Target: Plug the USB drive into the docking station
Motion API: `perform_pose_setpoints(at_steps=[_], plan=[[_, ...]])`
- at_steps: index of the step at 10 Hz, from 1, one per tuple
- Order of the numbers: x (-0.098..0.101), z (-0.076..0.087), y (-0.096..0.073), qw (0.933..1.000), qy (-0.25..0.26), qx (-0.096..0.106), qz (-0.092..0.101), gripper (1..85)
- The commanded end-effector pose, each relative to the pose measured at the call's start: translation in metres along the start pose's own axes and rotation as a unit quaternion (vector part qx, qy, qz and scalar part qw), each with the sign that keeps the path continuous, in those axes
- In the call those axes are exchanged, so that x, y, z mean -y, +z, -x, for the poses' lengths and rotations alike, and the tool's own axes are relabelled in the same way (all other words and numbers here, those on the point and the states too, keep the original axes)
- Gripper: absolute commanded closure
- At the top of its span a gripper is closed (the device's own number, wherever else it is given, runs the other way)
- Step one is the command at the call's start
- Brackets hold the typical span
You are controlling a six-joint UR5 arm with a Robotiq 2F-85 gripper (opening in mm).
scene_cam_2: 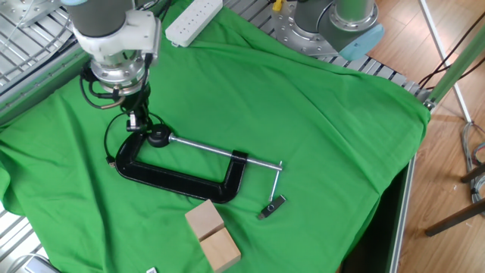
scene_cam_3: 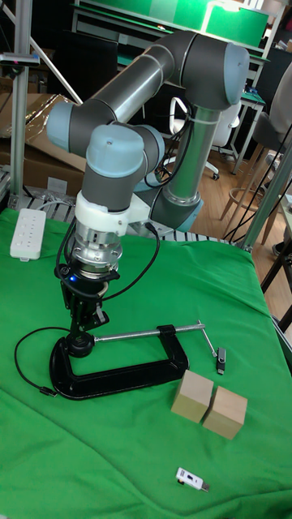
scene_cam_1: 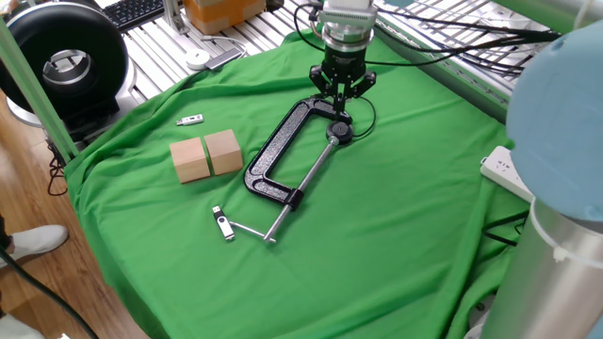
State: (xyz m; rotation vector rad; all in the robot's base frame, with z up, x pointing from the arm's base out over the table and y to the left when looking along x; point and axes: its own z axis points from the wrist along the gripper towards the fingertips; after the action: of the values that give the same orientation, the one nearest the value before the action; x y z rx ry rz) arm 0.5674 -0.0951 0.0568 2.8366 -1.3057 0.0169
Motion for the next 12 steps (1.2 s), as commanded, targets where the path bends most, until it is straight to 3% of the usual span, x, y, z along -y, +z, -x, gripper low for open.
perform_pose_setpoints(at_steps=[1, 3, 7, 9, 12], plan=[[-0.005, 0.007, 0.005, 0.9999, -0.008, -0.006, 0.001, 84.0], [-0.012, 0.013, 0.003, 0.9999, -0.013, 0.004, 0.006, 84.0], [-0.010, 0.007, -0.001, 0.9999, -0.008, -0.009, 0.012, 84.0], [-0.019, 0.014, -0.001, 0.9995, -0.010, 0.005, 0.030, 84.0], [-0.017, 0.019, -0.001, 0.9995, -0.008, 0.014, 0.026, 84.0]])
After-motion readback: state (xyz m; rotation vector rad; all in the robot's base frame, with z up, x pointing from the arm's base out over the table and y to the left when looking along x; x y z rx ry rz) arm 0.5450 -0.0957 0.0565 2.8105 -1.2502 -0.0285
